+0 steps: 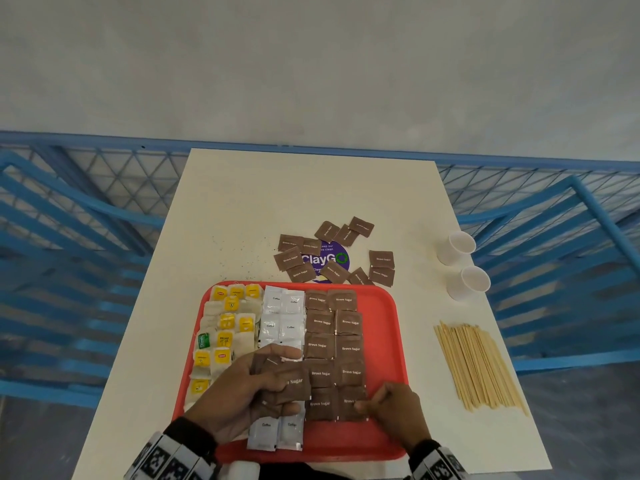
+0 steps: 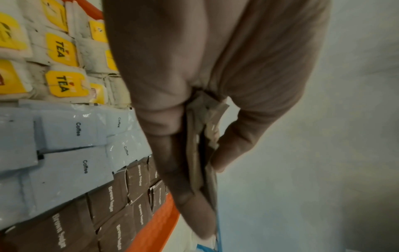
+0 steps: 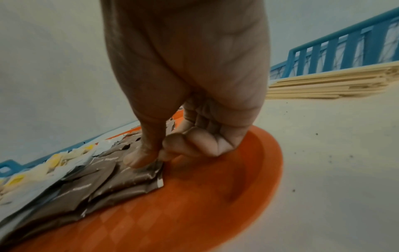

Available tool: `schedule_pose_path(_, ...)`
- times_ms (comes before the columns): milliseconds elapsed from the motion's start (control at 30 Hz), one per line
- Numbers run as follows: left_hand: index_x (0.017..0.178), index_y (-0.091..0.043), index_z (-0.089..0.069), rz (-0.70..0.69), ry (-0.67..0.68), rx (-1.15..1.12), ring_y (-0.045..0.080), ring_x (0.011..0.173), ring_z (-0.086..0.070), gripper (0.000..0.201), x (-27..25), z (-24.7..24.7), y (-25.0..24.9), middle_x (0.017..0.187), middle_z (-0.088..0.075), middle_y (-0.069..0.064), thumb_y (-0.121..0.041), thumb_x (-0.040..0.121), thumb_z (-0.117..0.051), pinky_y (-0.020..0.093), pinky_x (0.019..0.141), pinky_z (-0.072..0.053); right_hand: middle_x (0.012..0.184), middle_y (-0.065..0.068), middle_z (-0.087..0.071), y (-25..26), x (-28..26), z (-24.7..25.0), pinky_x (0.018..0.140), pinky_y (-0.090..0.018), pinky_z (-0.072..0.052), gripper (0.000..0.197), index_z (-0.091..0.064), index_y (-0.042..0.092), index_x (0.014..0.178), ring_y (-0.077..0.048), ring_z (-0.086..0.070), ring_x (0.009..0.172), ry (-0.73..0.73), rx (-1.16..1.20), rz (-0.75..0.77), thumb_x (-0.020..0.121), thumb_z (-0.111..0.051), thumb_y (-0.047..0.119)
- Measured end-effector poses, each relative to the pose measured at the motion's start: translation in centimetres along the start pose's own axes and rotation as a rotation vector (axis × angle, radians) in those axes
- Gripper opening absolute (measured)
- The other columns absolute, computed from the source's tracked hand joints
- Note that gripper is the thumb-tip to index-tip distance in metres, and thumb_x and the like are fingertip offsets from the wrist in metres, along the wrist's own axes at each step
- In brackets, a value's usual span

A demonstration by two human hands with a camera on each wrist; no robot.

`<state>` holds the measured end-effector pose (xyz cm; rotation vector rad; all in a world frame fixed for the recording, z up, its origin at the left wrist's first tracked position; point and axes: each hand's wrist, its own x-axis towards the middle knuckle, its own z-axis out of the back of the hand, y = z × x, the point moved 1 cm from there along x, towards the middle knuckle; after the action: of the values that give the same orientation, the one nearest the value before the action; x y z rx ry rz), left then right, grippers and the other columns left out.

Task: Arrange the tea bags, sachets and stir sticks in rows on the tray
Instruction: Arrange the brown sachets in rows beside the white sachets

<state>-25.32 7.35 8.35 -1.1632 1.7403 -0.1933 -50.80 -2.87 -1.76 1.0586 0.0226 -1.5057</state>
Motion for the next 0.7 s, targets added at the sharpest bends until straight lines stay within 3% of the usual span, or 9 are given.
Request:
schedule_pose_path(100, 0.125, -0.001, -0.059, -0.018, 0.051, -0.016, 0.043, 0.101, -0.069, 0.042, -0.4, -0.3, -0.3, 0.121, -0.069, 0.021, 0.016, 0.086, -0.057, 0.049, 0.074, -0.062, 0.065, 0.003, -0.069, 1.4, -0.6, 1.1, 0.058, -0.015, -0.043, 0.033, -0.062, 0.016, 0.059, -0.004, -0.06, 0.063, -0.072, -0.011, 0.082, 0.067, -0.087, 0.034)
schedule_pose_path(167, 0.125, 0.0, -0.058, -0.039, 0.06, 0.009, 0.043, 0.102, -0.069, 0.042, -0.6, -0.6, -0.4, 0.12, -0.07, 0.019, 0.014, 0.085, -0.059, 0.046, 0.072, -0.063, 0.065, 0.001, -0.068, 3.8, -1.9, 2.4, 0.057, -0.013, -0.042, 0.032, -0.063, 0.017, 0.062, -0.003, -0.057, 0.059, -0.087, 0.054, 0.199, 0.074, -0.082, 0.039)
schedule_pose_path(233, 0.123, 0.0, -0.059, -0.072, 0.034, 0.095, 0.039, 0.093, -0.072, 0.04, -0.7, -0.9, -0.5, 0.115, -0.072, 0.02, 0.012, 0.084, -0.063, 0.043, 0.068, -0.063, 0.07, -0.001, -0.072, 7.2, -4.0, 3.3, 0.059, -0.016, -0.047, 0.028, -0.07, 0.017, 0.074, -0.003, -0.061, 0.059, 0.084, 0.208, 0.328, 0.08, -0.075, 0.044)
schedule_pose_path(300, 0.119, -0.003, -0.064, -0.119, -0.021, 0.199, 0.034, 0.071, -0.071, 0.039, -0.5, -1.3, -0.4, 0.1, -0.071, 0.025, 0.004, 0.081, -0.071, 0.041, 0.063, -0.063, 0.077, 0.0, -0.075, 10.0, -6.0, 3.4, 0.062, -0.019, -0.05, 0.03, -0.074, 0.016, 0.089, -0.004, -0.066, 0.064, 0.289, 0.31, 0.395, 0.079, -0.073, 0.045)
schedule_pose_path(333, 0.114, -0.006, -0.067, -0.139, -0.051, 0.254, 0.031, 0.059, -0.065, 0.035, -0.5, -1.5, -0.4, 0.089, -0.068, 0.029, -0.001, 0.08, -0.075, 0.038, 0.06, -0.062, 0.077, 0.001, -0.075, 10.9, -6.6, 3.3, 0.062, -0.02, -0.05, 0.028, -0.075, 0.016, 0.09, -0.005, -0.065, 0.064, 0.316, 0.331, 0.414, 0.08, -0.075, 0.041)
schedule_pose_path(433, 0.094, -0.01, -0.069, -0.186, -0.112, 0.425, 0.024, 0.047, -0.056, 0.018, -0.7, -1.7, -0.6, 0.075, -0.067, 0.03, -0.021, 0.082, -0.077, 0.027, 0.045, -0.05, 0.068, 0.002, -0.071, 11.8, -6.8, 2.6, 0.062, -0.025, -0.047, 0.013, -0.075, 0.011, 0.08, -0.006, -0.061, 0.058, 0.221, 0.386, 0.424, 0.082, -0.078, 0.024)
schedule_pose_path(500, 0.079, -0.013, -0.066, -0.192, -0.108, 0.564, 0.024, 0.045, -0.057, 0.021, -1.0, -1.6, -0.8, 0.066, -0.068, 0.017, -0.031, 0.085, -0.075, 0.024, 0.042, -0.043, 0.062, 0.002, -0.068, 11.8, -6.5, 2.5, 0.062, -0.029, -0.045, 0.015, -0.073, 0.009, 0.075, -0.009, -0.058, 0.056, 0.189, 0.431, 0.406, 0.083, -0.077, 0.021)
schedule_pose_path(567, 0.072, -0.015, -0.063, -0.181, -0.074, 0.672, 0.018, 0.043, -0.056, 0.025, -1.3, -1.7, -1.0, 0.061, -0.066, 0.009, -0.03, 0.091, -0.071, 0.024, 0.041, -0.042, 0.057, -0.001, -0.064, 11.8, -6.6, 2.6, 0.059, -0.031, -0.043, 0.022, -0.071, 0.008, 0.071, -0.013, -0.055, 0.054, 0.2, 0.457, 0.408, 0.087, -0.073, 0.024)
schedule_pose_path(700, 0.071, -0.013, -0.062, -0.215, -0.022, 0.753, 0.012, 0.04, -0.05, 0.028, -1.7, -1.7, -1.3, 0.054, -0.061, 0.001, -0.027, 0.096, -0.064, 0.023, 0.041, -0.04, 0.056, -0.008, -0.06, 11.6, -7.1, 2.5, 0.054, -0.029, -0.038, 0.037, -0.067, 0.01, 0.064, -0.017, -0.051, 0.052, 0.272, 0.512, 0.333, 0.084, -0.066, 0.041)
